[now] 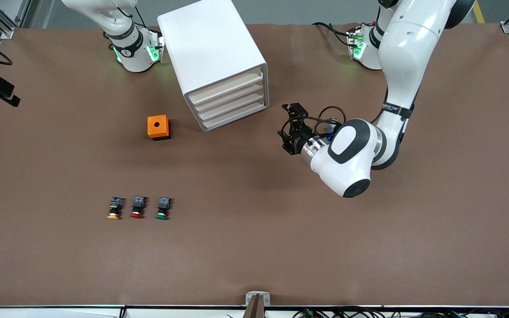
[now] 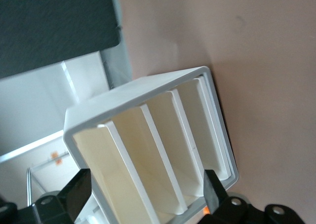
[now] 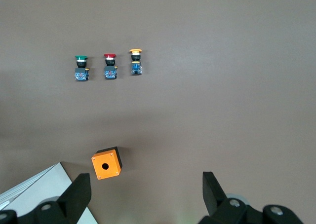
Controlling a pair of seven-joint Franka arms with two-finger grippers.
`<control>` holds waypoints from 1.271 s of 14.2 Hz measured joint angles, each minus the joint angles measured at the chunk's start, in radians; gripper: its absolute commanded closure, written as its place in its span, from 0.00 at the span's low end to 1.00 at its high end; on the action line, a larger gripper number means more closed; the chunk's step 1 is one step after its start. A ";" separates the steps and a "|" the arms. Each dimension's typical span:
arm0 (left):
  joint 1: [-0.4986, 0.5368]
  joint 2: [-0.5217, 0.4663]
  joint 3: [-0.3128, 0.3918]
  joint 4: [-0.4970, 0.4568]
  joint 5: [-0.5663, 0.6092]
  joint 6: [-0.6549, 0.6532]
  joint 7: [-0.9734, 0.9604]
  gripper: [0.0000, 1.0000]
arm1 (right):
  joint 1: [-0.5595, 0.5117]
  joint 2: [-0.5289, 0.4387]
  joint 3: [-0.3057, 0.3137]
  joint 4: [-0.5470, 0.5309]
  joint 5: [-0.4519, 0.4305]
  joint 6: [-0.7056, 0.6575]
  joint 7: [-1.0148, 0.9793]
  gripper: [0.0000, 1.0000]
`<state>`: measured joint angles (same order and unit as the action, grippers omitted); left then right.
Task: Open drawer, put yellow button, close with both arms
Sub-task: 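Reach the left gripper to the top drawer handle of the white cabinet, then grasp the drawer with the left gripper and pull it open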
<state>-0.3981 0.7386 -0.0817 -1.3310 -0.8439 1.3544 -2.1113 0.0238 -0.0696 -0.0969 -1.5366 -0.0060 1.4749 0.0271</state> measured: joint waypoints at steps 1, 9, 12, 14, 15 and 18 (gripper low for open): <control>0.000 0.018 -0.001 0.001 -0.023 -0.004 -0.044 0.00 | 0.000 0.000 0.000 0.000 0.000 0.000 0.000 0.00; -0.021 0.090 -0.059 0.004 -0.126 -0.039 -0.183 0.36 | 0.000 0.000 0.000 0.000 0.000 0.000 0.000 0.00; -0.044 0.091 -0.059 0.005 -0.190 -0.041 -0.186 0.36 | 0.000 0.000 -0.001 0.000 0.000 0.000 0.000 0.00; -0.063 0.093 -0.060 0.005 -0.208 -0.042 -0.192 0.36 | 0.000 0.000 -0.001 0.000 0.000 0.000 0.000 0.00; -0.072 0.095 -0.060 0.005 -0.212 -0.042 -0.198 0.36 | 0.000 0.000 -0.001 0.000 0.000 0.000 0.000 0.00; -0.093 0.109 -0.060 0.005 -0.213 -0.041 -0.203 0.36 | 0.000 0.000 -0.001 0.000 0.000 0.000 0.000 0.00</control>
<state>-0.4908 0.8473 -0.1413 -1.3257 -1.0567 1.3132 -2.3145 0.0237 -0.0696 -0.0976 -1.5367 -0.0060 1.4748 0.0270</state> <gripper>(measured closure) 0.352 0.000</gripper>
